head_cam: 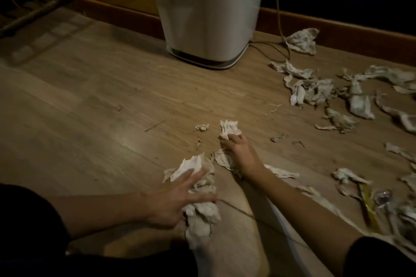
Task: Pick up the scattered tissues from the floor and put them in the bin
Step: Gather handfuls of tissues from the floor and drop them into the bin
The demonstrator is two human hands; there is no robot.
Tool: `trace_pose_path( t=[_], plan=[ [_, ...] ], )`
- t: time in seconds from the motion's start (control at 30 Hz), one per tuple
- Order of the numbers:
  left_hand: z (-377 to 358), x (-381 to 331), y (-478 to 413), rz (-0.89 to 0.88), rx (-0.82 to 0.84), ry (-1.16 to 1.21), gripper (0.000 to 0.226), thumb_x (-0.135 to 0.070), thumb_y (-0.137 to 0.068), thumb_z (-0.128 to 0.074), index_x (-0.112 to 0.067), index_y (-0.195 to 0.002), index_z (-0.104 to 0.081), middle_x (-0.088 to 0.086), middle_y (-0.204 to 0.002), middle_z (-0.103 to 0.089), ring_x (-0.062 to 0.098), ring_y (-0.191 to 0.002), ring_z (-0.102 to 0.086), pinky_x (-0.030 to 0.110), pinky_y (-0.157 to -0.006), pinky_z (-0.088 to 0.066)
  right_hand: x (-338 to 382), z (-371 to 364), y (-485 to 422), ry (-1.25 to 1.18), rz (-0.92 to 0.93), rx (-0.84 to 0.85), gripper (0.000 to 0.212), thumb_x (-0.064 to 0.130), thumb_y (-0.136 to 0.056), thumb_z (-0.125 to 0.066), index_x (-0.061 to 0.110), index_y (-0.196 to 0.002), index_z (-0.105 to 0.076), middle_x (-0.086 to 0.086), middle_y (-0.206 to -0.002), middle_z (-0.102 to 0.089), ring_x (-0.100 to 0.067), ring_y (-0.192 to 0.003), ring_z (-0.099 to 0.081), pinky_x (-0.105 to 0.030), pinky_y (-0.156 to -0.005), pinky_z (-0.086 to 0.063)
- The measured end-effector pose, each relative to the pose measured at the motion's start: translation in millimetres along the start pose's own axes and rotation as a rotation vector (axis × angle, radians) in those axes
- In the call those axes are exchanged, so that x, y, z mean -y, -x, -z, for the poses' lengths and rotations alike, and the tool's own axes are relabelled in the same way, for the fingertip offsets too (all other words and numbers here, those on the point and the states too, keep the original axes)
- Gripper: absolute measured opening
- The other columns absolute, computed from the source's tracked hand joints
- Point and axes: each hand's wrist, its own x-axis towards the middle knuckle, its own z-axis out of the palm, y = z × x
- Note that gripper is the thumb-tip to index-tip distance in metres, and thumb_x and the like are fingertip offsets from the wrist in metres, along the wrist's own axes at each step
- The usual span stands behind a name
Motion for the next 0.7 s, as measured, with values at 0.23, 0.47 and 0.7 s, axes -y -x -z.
trace_pose_path(
  t=[0.23, 0.47, 0.7],
  plan=[
    [-43, 13, 7, -0.229, -0.091, -0.137, 0.036, -0.025, -0.089, -0.048, -0.024, -0.126, -0.046, 0.015, -0.148, -0.026, 0.041, -0.139, -0.02, 0.054, -0.106, -0.036, 8, 8, -3, -0.149, -0.051, -0.084, 0.017, -0.002, -0.081, -0.06, 0.003, -0.094, -0.069, -0.015, -0.095, -0.063, -0.03, -0.089, -0.057, -0.029, -0.068, -0.039],
    [-5, 52, -12, -0.104, -0.293, -0.065, 0.029, -0.011, -0.075, -0.053, -0.009, -0.104, -0.054, 0.021, -0.114, -0.059, 0.029, -0.106, -0.046, 0.041, -0.088, -0.047, 44, 15, -79, -0.247, -0.124, 0.006, 0.029, 0.02, -0.086, -0.062, 0.011, -0.114, -0.063, -0.017, -0.119, -0.055, -0.034, -0.111, -0.05, -0.037, -0.093, -0.041],
    [30, 101, 7, 0.148, -0.468, -0.054, 0.035, -0.003, -0.072, -0.065, -0.012, -0.105, -0.055, 0.021, -0.1, -0.058, 0.035, -0.093, -0.053, 0.039, -0.079, -0.044, 59, -24, -30, 0.004, 0.082, -0.043, 0.019, 0.017, -0.082, -0.061, 0.02, -0.1, -0.064, -0.007, -0.104, -0.054, -0.028, -0.097, -0.048, -0.04, -0.075, -0.047]
  ],
)
